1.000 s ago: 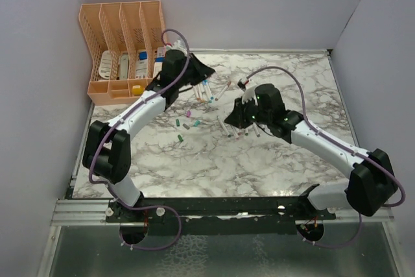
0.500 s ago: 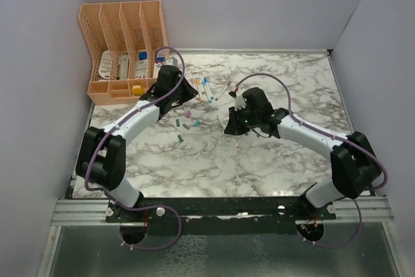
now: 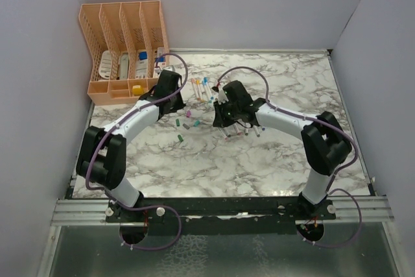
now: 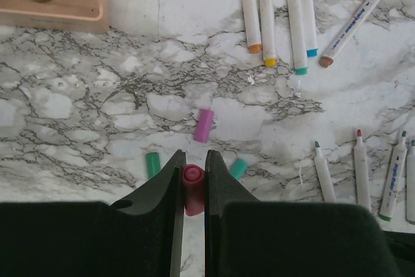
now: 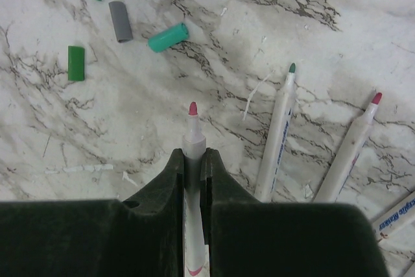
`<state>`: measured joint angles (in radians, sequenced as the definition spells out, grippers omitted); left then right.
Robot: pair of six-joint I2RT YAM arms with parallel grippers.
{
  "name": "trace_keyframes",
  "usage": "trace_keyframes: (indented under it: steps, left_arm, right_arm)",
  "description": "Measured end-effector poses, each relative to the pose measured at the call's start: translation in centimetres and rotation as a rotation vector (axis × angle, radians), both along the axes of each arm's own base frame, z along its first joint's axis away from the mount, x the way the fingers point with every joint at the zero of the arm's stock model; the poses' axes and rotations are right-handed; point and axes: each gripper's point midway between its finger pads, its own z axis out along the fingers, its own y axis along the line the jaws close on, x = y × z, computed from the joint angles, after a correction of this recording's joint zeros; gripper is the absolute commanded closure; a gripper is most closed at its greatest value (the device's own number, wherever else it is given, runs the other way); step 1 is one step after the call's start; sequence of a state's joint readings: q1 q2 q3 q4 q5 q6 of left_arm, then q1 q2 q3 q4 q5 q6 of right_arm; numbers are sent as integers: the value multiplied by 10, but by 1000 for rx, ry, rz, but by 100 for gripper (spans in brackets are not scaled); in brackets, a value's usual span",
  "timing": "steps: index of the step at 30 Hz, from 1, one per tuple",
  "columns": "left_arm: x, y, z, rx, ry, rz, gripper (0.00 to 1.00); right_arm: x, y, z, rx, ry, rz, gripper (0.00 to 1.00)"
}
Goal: Open the pen caps
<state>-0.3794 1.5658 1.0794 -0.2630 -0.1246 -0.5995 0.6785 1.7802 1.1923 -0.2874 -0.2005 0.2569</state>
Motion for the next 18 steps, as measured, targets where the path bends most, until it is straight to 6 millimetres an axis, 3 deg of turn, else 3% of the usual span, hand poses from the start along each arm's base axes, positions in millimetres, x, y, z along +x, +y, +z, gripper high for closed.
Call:
trace_keyframes:
  steps: [8, 14, 18]
  left_arm:
    - [28, 2, -32, 80, 57, -16, 100]
    - [37, 8, -54, 108, 102, -13, 100]
    - [41, 11, -59, 113, 110, -7, 98]
  right_arm:
    - [13, 11, -16, -47, -11, -8, 99]
    - [20, 10, -35, -92, -5, -16, 99]
    - [20, 10, -43, -109, 2, -14, 99]
